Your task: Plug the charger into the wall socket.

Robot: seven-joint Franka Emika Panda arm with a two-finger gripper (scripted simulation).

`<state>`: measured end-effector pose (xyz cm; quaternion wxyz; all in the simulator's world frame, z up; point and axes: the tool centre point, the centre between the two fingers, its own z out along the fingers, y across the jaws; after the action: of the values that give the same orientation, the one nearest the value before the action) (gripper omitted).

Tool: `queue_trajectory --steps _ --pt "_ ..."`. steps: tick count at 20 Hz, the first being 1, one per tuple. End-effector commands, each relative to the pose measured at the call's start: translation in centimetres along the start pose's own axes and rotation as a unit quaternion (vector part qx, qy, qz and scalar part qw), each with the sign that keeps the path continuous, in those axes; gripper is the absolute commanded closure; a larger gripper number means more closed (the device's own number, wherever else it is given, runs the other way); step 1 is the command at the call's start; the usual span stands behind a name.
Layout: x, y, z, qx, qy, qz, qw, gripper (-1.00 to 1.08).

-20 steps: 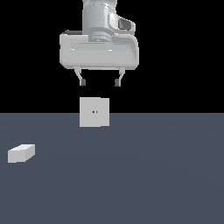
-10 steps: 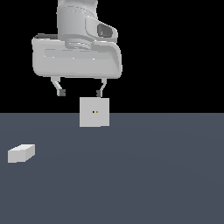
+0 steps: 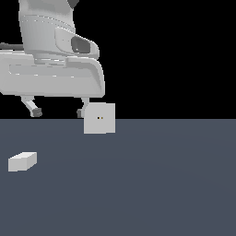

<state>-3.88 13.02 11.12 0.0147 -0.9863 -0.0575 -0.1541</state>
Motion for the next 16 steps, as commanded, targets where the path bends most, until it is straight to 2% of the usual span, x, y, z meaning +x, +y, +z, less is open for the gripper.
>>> queue_trajectory --steps 1,8,16 --pt "-0.6 -1.3 0.8 0.002 0.012 -0.005 0.9999 -0.92" --pt "-1.8 -4.1 2.6 0.003 0.041 -0.016 0.9990 -0.92" --pt "-2.4 -5.9 4.0 0.003 0.060 -0.022 0.9980 -0.92"
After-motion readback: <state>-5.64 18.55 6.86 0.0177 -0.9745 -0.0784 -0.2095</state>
